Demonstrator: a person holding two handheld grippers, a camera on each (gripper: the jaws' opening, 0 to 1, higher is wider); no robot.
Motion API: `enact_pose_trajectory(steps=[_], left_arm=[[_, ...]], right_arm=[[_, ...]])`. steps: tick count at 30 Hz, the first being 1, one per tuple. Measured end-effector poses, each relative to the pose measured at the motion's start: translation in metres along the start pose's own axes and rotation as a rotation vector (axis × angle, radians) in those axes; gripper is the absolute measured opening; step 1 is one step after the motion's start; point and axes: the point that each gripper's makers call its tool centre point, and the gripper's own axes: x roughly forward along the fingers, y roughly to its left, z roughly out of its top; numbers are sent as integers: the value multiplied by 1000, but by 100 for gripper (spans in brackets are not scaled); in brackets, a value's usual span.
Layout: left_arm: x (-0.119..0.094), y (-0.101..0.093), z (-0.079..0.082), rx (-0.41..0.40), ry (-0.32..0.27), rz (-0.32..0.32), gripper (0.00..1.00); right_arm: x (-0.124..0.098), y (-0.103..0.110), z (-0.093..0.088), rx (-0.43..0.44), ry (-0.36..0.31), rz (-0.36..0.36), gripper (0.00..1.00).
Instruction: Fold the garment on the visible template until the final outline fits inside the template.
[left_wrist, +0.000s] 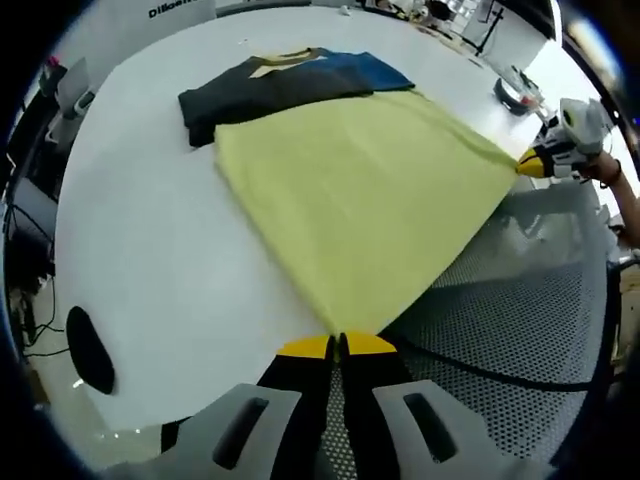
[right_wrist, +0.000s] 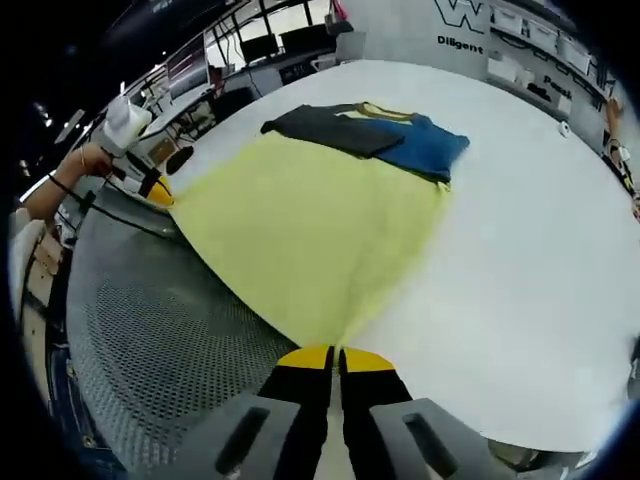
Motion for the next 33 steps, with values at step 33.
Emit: enact_pose_trajectory(steps=[33], left_arm=[[-58,67,149,-238,-294,90,7]], right_arm=[[-25,-67,162,-40,-298,-174,0]])
